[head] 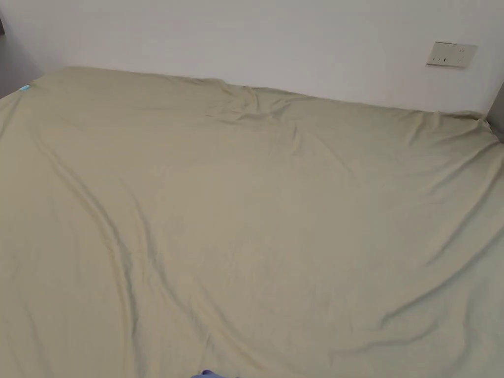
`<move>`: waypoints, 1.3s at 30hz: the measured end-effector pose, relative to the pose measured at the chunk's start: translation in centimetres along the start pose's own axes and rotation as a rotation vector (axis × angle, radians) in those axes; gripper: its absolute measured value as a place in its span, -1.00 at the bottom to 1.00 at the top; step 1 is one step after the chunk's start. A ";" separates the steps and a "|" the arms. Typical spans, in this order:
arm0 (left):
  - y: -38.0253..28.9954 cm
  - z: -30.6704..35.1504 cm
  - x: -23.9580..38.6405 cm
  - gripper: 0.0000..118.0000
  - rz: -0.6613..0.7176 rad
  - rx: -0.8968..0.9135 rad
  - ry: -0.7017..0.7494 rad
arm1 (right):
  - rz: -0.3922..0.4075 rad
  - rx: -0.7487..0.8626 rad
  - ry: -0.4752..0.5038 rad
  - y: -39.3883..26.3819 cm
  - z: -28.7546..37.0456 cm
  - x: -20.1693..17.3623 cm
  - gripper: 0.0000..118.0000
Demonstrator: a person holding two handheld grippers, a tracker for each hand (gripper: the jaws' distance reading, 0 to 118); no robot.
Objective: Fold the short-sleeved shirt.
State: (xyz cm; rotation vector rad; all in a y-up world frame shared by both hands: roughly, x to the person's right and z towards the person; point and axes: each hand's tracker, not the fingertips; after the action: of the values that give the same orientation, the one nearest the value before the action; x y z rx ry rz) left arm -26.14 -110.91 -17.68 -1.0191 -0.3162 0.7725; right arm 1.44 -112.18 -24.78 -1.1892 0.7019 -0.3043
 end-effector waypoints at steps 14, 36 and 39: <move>3.3 5.2 -0.1 -0.57 0.080 0.065 -0.013 | -0.080 0.091 0.108 -0.4 3.1 -0.5 -0.97; 14.7 26.8 -17.3 -0.56 0.036 0.139 0.816 | -0.048 0.152 -0.163 1.8 5.2 -2.6 -0.97; 15.7 26.2 -18.7 -0.53 0.000 0.111 0.889 | -0.022 0.123 -0.212 2.2 4.7 -2.9 -0.97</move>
State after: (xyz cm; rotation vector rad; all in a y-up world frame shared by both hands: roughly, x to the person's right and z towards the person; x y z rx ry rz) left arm -60.95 -102.65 -15.70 -1.1550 0.4857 0.2747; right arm 1.99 -106.31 -24.88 -1.0935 0.4793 -0.2322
